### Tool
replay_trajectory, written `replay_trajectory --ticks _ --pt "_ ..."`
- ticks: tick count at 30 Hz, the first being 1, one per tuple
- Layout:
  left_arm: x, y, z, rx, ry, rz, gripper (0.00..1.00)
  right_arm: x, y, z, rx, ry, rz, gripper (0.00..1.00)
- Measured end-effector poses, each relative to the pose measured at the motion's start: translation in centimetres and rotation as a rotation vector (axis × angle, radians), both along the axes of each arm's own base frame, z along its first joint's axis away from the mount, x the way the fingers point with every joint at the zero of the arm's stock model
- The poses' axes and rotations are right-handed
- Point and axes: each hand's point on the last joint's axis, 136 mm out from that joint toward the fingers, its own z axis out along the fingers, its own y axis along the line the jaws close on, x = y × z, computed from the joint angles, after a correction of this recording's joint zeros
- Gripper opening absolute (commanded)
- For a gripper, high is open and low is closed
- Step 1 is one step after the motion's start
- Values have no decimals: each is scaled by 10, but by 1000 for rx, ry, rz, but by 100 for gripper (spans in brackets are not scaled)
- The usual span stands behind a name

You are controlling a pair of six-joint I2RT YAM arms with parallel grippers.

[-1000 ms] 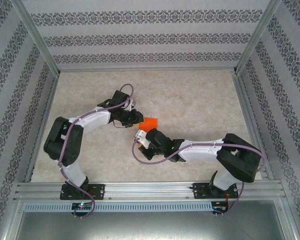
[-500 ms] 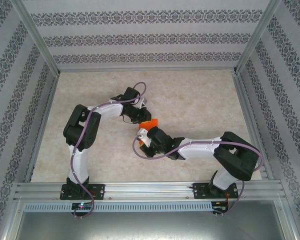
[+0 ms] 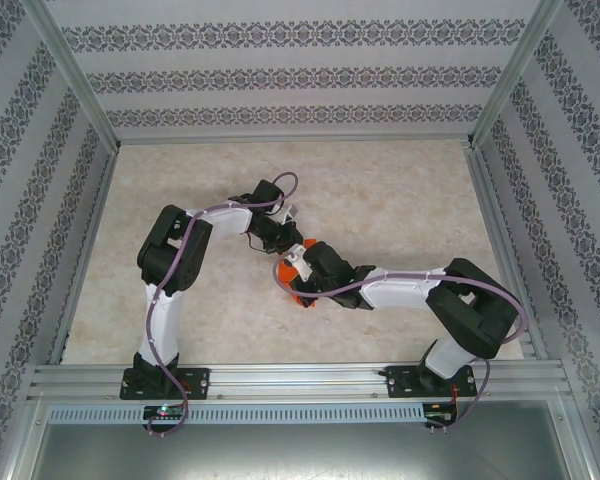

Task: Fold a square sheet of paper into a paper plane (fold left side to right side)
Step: Third fold the triangle at the center of the table.

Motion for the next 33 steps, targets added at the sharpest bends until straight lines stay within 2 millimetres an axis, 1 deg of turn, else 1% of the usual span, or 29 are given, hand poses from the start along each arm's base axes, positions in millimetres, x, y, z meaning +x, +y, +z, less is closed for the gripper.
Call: replay_trajectory --ticks 7,12,25,33 --pt "0 0 0 1 0 -2 13 18 -19 -3 -2 28 -89 0" --pt "0 0 0 1 0 -2 13 28 -30 -8 -13 41 -132 0" --pt "0 0 0 1 0 -1 13 34 -35 -18 -45 68 -166 0" --pt "0 0 0 1 0 -1 13 36 -42 -24 -67 82 -187 0"
